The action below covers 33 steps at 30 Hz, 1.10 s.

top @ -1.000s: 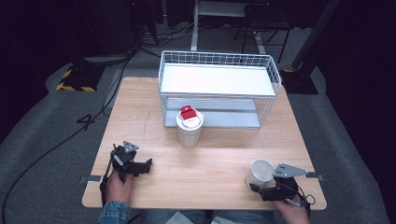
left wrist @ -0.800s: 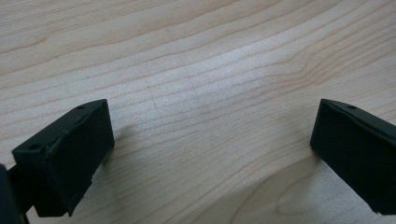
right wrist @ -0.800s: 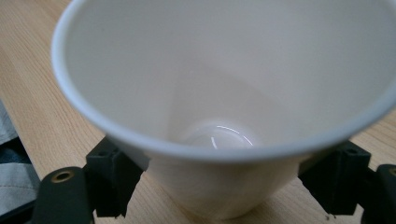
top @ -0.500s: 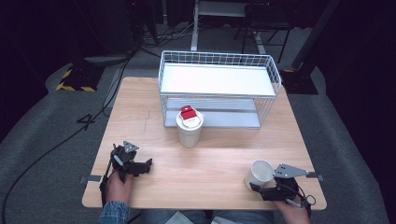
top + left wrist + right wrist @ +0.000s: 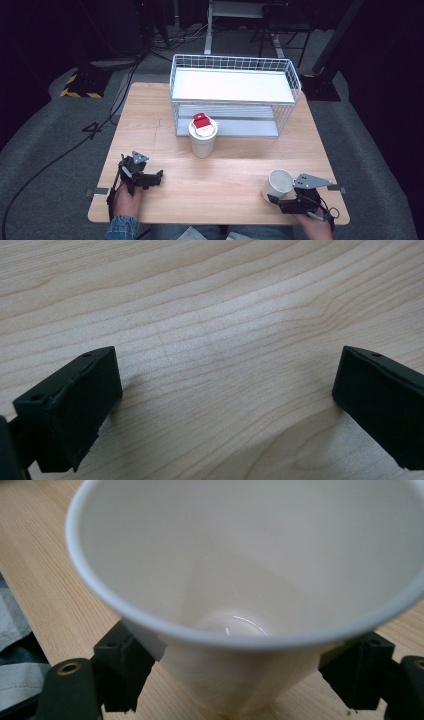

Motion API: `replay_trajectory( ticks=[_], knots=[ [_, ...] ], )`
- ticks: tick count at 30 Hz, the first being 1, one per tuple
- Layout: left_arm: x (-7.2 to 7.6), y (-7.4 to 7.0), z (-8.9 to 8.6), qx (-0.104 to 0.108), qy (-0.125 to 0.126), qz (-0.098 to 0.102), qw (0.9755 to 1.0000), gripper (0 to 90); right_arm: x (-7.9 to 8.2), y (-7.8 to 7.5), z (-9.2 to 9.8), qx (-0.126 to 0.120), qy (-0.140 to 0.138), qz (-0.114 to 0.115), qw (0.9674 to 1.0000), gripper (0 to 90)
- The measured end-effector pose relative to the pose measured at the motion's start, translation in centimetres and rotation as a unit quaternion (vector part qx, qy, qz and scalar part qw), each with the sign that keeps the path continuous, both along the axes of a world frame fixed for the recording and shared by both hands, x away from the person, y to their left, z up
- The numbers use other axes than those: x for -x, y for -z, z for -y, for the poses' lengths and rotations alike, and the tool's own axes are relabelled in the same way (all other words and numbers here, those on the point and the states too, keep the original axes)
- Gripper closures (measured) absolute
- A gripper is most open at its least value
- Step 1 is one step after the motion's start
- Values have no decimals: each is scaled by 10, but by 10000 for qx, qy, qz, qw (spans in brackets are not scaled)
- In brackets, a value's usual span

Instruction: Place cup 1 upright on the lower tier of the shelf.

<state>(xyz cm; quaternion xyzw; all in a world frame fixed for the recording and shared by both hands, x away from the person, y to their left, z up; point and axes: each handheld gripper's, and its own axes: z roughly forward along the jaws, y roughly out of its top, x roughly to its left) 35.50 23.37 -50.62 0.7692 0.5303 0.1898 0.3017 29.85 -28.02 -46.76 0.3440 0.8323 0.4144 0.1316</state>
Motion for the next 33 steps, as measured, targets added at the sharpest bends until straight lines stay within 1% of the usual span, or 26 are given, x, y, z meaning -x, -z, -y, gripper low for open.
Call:
replay_trajectory(
  ticks=[6, 13, 16, 26, 29, 30, 33],
  knots=[
    [0, 0, 0, 6, -1, -3, 10000, 1, -8, -12, -5, 11, -25, 6, 10000, 231],
    [0, 0, 0, 1, -1, 1, 10000, 1, -20, -27, -15, 38, -105, 94, 9999, 231],
    [0, 0, 0, 6, -2, -2, 10000, 1, -25, -32, -18, 37, -133, 97, 9999, 231],
    [0, 0, 0, 1, -1, 1, 10000, 1, -44, -48, -27, -24, -125, 159, 9998, 231],
    [0, 0, 0, 5, 1, -6, 10000, 1, -48, -51, -28, -29, -121, 178, 9998, 231],
    [0, 0, 0, 1, 1, -2, 10000, 0, -53, -54, -30, -14, -109, 210, 9997, 231],
    [0, 0, 0, 5, 0, -3, 10000, 1, -58, -57, -32, -19, -99, 207, 9997, 231]
  ],
)
